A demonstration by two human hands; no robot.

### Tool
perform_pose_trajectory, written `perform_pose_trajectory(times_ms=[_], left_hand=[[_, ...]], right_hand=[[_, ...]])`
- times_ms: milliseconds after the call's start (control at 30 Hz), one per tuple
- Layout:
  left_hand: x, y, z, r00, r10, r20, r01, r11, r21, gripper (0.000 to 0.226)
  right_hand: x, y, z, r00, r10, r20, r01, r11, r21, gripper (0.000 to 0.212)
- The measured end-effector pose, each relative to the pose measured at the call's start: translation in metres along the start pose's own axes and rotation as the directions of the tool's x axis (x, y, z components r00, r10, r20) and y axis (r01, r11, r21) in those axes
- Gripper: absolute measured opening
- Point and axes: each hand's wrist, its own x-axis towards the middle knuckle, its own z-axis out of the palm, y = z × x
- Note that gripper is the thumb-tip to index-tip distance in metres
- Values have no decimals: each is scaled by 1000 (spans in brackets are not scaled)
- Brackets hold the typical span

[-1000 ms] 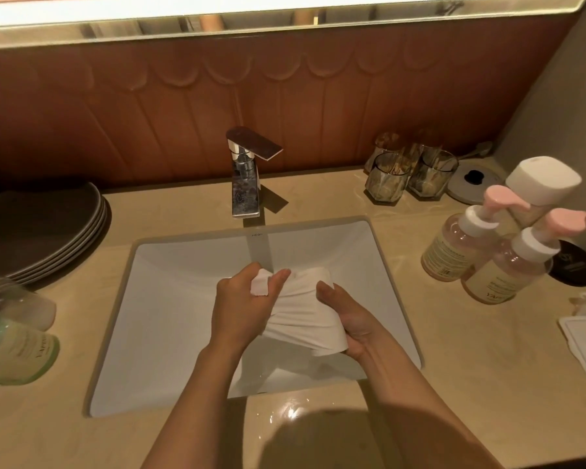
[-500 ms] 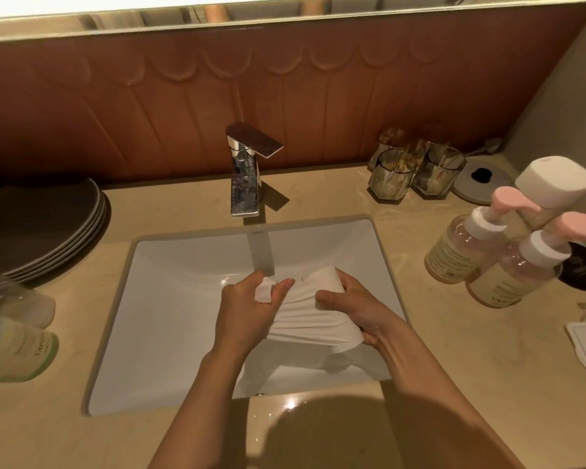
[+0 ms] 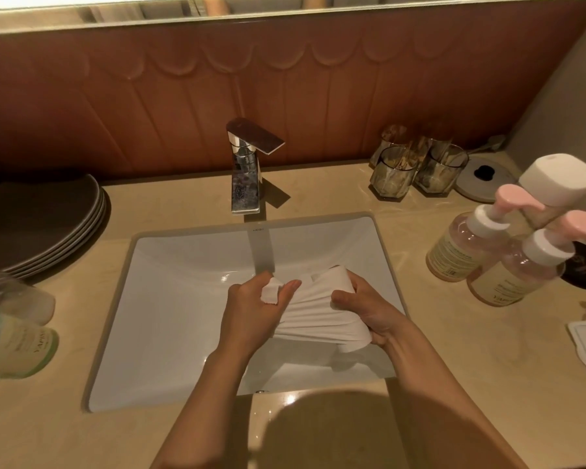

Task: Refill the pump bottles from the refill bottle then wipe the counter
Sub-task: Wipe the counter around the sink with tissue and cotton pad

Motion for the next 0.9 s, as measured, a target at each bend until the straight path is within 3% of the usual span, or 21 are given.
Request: perform_pose_trajectory(times_ms=[133,233,367,500,700,767,867,900], left_hand=[[1,-1,1,999,30,-14,-31,999,-40,36],[2,1,1,998,58,-26,-60,997,-56,45],[1,5,0,995,92,-36,-95,993,-73,36],[1,6,1,995,95,-35,-98,992,-77,35],[1,4,2,995,99,-14,-99,994,-52,44],[0,2,0,998,59,1,-59,997,-57,40],[0,2,-6,997,-7,80,10,999,-45,28],[0,4,-9,994,-19,105,24,999,-39,28]], right_hand=[[-2,2,5,994,-21,104,8,992,126,87],[-7,1,11,979,-62,193,17,974,225,61],[-8,1,20,958,-131,255,42,944,328,38],[-11,7,19,962,-82,260,-36,908,418,40],[-10,8,13,973,-56,222,-20,945,325,38],[-13,4,15,979,-25,204,-24,972,232,51],[-15,-5,13,993,7,121,-26,987,160,88],[-15,-8,15,996,11,92,-26,986,164,86]])
